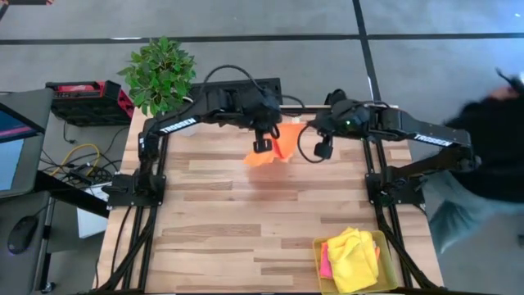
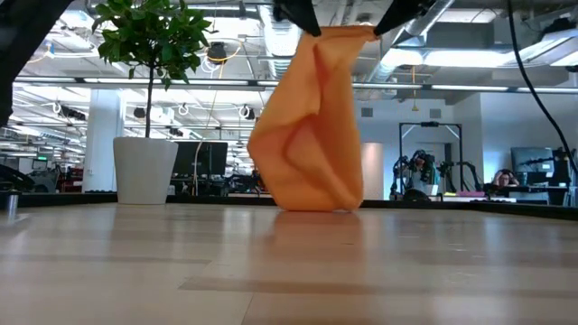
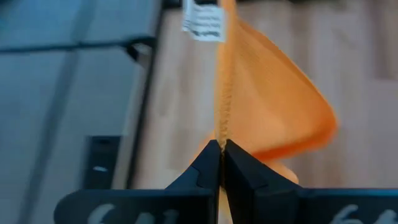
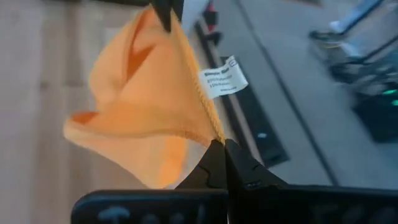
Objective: Fold microfiber towels
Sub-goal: Fold the orange microfiber cloth
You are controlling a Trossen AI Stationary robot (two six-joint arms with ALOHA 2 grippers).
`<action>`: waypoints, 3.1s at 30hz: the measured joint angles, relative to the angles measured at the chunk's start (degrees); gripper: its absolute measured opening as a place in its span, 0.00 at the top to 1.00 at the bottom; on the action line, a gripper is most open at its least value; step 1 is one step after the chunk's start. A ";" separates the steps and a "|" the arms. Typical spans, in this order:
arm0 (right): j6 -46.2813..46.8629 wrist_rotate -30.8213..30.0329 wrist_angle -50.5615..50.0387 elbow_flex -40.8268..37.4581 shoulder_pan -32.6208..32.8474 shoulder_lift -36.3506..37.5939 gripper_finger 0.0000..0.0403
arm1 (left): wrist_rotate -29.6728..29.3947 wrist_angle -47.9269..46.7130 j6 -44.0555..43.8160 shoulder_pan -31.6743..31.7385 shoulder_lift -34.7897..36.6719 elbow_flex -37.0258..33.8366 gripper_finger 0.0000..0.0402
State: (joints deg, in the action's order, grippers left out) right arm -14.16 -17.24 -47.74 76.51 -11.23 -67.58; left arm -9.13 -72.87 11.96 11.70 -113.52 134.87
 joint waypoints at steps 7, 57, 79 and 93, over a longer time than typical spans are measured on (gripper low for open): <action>-6.38 -7.60 4.80 0.11 -2.20 0.24 0.99 | -14.17 9.43 6.62 -0.35 1.27 -0.09 1.00; 15.82 5.07 -26.11 -6.95 24.58 2.94 0.99 | -2.69 27.86 -33.74 -23.42 1.67 -33.31 0.96; 15.68 3.63 -25.55 -6.80 20.75 3.25 0.99 | -5.05 50.46 -1.26 -23.40 -16.24 -36.76 0.66; 15.71 3.64 -25.07 -6.77 19.66 3.24 0.99 | -7.95 58.82 2.43 -23.07 -20.70 -36.54 0.66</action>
State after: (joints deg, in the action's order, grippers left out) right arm 1.55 -13.60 -72.80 69.74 8.43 -64.34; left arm -17.08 -14.05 14.40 -11.37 -134.22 98.32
